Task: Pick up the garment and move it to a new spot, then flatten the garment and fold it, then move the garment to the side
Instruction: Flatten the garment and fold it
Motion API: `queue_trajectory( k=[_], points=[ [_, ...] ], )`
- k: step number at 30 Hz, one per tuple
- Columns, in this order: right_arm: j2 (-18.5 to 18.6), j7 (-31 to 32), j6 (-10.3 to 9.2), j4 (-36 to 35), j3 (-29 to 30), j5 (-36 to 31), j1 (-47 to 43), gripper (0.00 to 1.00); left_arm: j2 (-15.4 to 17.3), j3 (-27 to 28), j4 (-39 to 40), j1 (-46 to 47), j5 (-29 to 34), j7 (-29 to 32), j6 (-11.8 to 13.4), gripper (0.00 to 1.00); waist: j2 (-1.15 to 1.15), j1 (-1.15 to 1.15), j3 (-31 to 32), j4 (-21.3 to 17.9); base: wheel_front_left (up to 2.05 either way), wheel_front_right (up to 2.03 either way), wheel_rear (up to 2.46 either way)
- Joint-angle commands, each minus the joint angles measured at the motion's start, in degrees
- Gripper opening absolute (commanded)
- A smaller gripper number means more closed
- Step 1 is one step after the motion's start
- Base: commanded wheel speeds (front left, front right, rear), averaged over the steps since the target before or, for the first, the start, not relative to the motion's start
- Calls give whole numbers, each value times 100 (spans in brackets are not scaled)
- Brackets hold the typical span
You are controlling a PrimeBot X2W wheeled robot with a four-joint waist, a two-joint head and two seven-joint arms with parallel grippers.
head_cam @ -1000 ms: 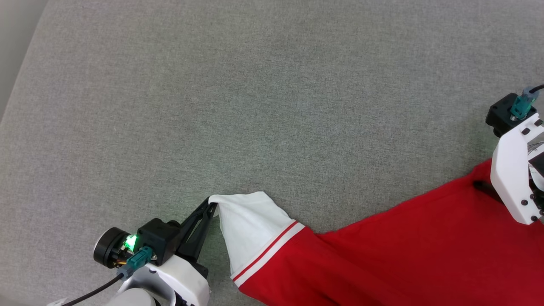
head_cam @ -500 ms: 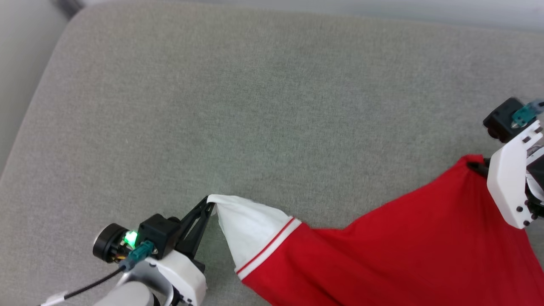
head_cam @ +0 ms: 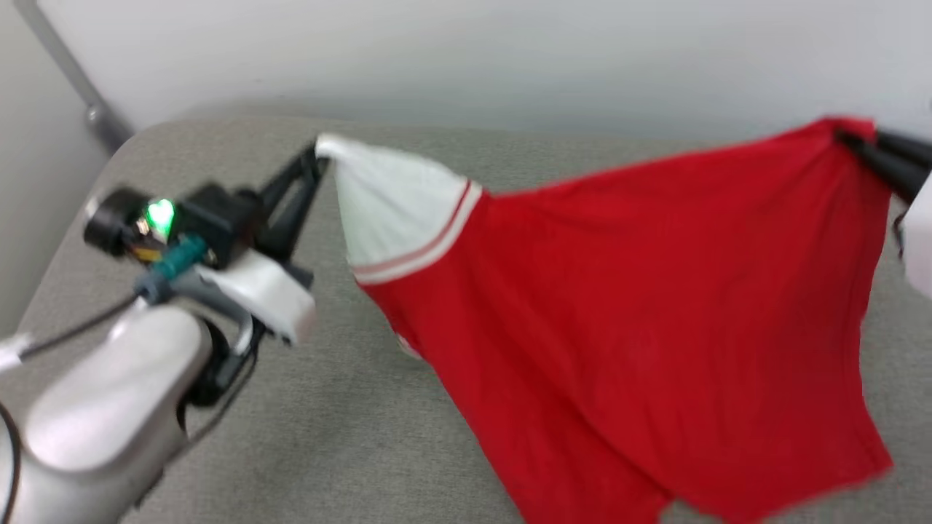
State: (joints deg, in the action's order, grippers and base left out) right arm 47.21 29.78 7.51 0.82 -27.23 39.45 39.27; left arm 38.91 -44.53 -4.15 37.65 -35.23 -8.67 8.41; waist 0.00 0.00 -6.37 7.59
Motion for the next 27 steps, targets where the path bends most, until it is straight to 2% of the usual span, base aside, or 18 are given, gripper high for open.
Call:
queue_trajectory(
  k=[1,6,13,19,27],
  points=[
    [-100,-92,-4,-14,213,-163,250,0,-25,103,-29,440,63,94,-58,0,0,0,-10,-148,0,0,0],
    [-280,-157,-4,-40,580,-475,762,0,-89,268,-180,1437,234,328,-193,0,0,0,-289,-275,0,0,0],
    [-630,-117,-4,188,900,-1032,2269,0,-244,521,-716,3420,551,689,-539,0,0,0,-1084,-484,0,0,0],
    [-964,-213,-4,800,841,-1514,3875,0,-486,634,-1456,5197,887,840,-834,0,0,0,-1861,-608,0,0,0],
    [-1325,-609,-4,1799,646,-2226,5961,0,-873,713,-2388,7293,1322,755,-1058,0,0,0,-2659,-678,0,0,0]
  ],
)
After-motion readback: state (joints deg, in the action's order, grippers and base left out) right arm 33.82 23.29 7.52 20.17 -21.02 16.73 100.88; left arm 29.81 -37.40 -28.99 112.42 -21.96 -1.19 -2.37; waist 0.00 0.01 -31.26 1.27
